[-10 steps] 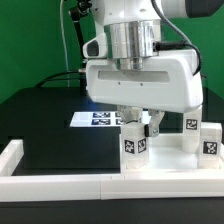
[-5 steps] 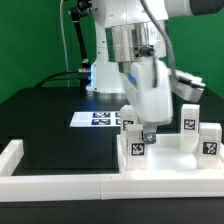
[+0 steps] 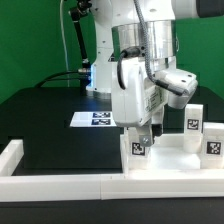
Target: Assemble square table
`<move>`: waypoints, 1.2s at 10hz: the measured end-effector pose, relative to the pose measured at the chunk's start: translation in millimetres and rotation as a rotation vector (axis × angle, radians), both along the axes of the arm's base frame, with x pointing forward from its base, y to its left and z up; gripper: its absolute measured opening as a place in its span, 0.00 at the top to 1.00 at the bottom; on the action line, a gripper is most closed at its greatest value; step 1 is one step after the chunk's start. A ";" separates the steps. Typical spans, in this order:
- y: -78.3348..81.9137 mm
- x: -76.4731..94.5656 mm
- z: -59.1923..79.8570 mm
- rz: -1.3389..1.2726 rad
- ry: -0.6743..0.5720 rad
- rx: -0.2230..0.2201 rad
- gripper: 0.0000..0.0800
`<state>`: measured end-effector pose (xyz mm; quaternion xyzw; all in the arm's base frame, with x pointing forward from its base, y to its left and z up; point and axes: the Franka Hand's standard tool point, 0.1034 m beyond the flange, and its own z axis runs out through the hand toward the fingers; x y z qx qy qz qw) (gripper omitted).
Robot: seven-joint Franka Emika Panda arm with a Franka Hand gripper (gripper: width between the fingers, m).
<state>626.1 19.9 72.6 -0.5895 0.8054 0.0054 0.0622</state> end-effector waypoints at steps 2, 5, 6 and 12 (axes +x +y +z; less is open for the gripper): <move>-8.1 -17.4 -2.0 0.283 0.013 -0.022 0.23; -6.2 -21.1 1.4 0.622 0.014 -0.084 0.19; -7.3 -21.3 0.6 0.664 0.013 -0.088 0.19; 1.0 -12.4 -3.1 1.231 -0.053 -0.222 0.19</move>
Offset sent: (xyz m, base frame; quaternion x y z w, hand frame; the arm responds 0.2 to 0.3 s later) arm -0.0282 0.0066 0.0142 -0.0557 0.0667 -0.3631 0.9277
